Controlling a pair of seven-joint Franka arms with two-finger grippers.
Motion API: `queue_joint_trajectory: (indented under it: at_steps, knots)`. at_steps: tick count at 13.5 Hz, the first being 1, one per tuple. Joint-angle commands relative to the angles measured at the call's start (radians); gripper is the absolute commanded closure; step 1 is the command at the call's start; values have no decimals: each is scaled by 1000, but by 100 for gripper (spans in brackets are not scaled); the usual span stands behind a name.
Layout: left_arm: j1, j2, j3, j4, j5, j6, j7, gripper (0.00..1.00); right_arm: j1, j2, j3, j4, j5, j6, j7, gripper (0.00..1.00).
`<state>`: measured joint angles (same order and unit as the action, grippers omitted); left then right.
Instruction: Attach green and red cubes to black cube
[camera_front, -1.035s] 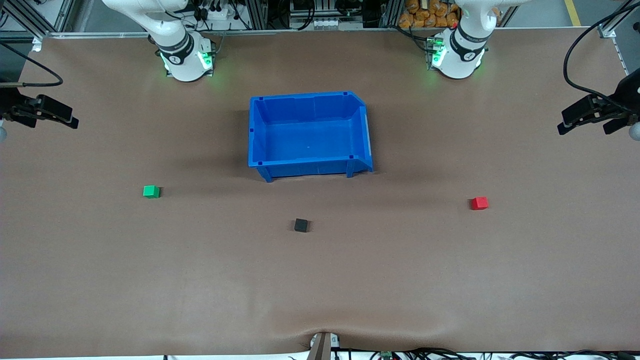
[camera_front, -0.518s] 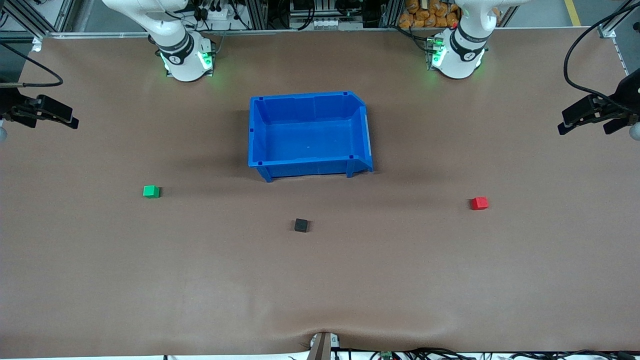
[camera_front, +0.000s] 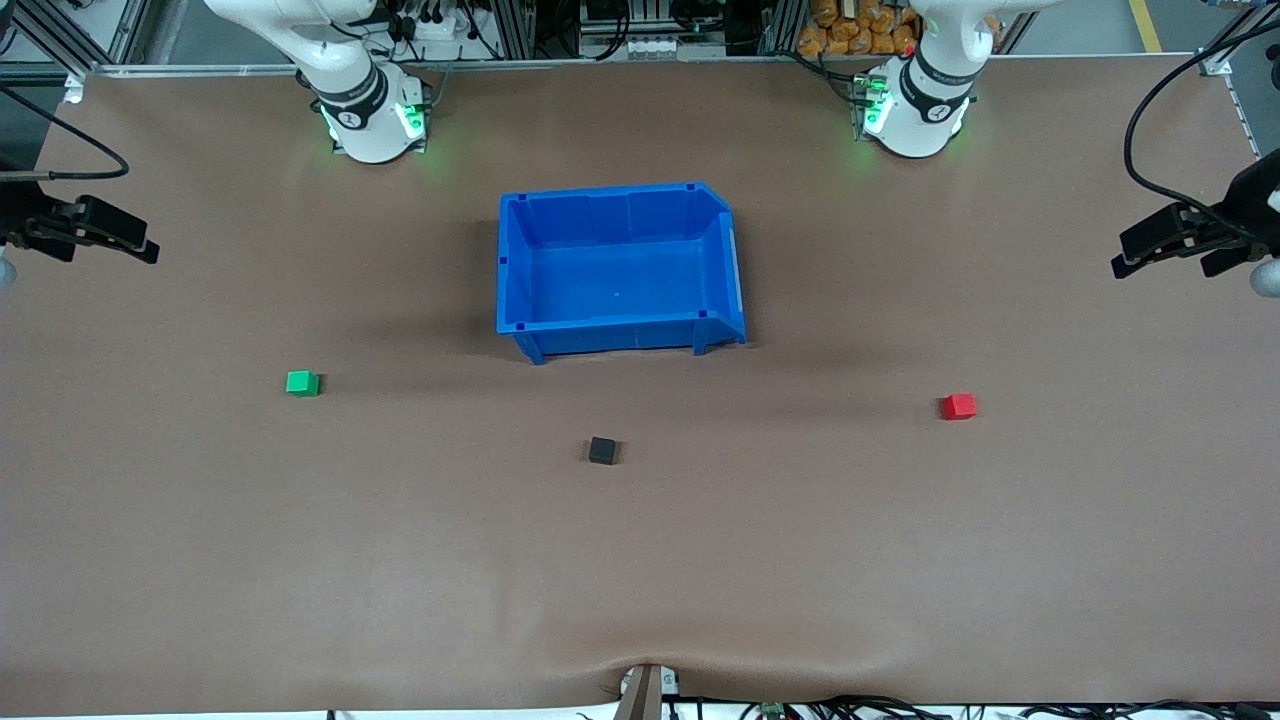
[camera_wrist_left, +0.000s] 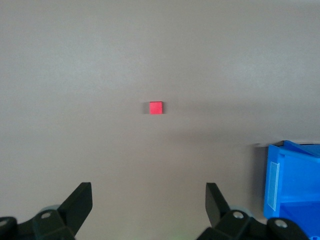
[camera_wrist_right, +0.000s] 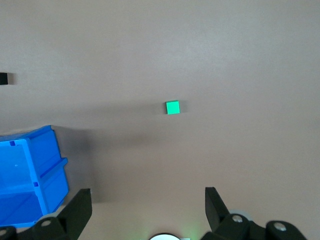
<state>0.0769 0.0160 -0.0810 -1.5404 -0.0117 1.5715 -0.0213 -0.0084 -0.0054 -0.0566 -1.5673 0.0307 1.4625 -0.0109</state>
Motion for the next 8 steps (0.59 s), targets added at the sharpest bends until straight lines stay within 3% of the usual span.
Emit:
queue_joint_trajectory:
  at_steps: [1,8]
  knots:
    - [1,24,-3,29,6,-8,3,0,-5,-2,3,-5,-5,5,-3,0]
    - [15,113,17,28,68,-10,0,0,-5,1,4,-5,-5,7,-3,0]
